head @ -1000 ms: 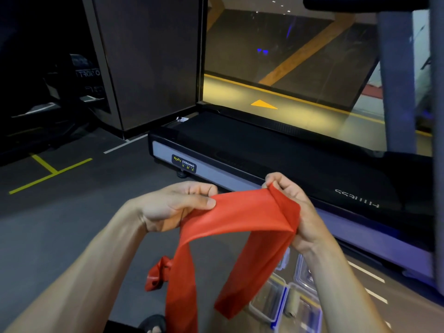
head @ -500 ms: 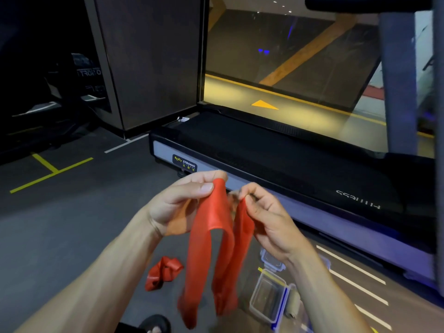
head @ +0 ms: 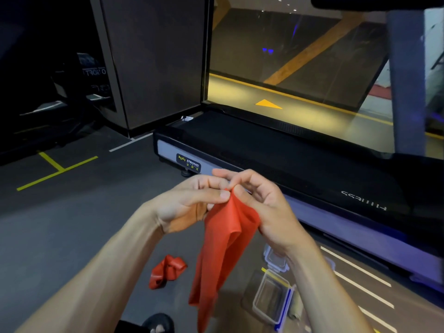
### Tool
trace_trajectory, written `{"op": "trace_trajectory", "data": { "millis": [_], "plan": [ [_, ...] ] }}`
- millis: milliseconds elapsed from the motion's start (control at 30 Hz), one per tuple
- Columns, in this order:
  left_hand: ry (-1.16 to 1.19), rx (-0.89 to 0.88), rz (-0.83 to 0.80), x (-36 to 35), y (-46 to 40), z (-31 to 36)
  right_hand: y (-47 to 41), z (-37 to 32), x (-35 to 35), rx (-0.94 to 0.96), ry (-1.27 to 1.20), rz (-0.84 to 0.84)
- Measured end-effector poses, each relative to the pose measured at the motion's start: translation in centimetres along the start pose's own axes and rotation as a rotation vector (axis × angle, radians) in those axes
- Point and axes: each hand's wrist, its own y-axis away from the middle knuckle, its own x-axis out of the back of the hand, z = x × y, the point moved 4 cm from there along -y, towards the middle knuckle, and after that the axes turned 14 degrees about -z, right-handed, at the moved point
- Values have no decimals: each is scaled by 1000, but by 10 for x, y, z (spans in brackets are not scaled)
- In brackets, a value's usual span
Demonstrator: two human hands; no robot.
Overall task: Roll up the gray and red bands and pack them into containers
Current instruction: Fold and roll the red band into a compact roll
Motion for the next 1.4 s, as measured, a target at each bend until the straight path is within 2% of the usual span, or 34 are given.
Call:
{"op": "trace_trajectory", "data": {
  "millis": [267,433,533,667,767,833,1000,1300,1400],
  "plan": [
    [-166,73,-92,15,4,-11,9,0,17,-91,364,12],
    [-326,208,-162,27,8,-19,15,1,22,-202,506,-111],
    [-500,294,-208,33,10,-28,16,2,22,-197,405,-115],
    [-709,380,-203,35,10,-38,15,2,26,-114,111,39],
    [-697,361,-159,36,7,-37,17,1,30,-86,-129,111],
    [-631,336,-143,33,4,-36,18,1,34,-73,-206,143],
    [-550,254,-144,27,-1,-32,23,0,42,-46,-223,219],
    [-506,261,-201,19,0,-30,28,-1,49,-65,-224,223],
    [-393,264,-240,19,4,-26,31,-2,52,-64,-228,211]
  ]
}}
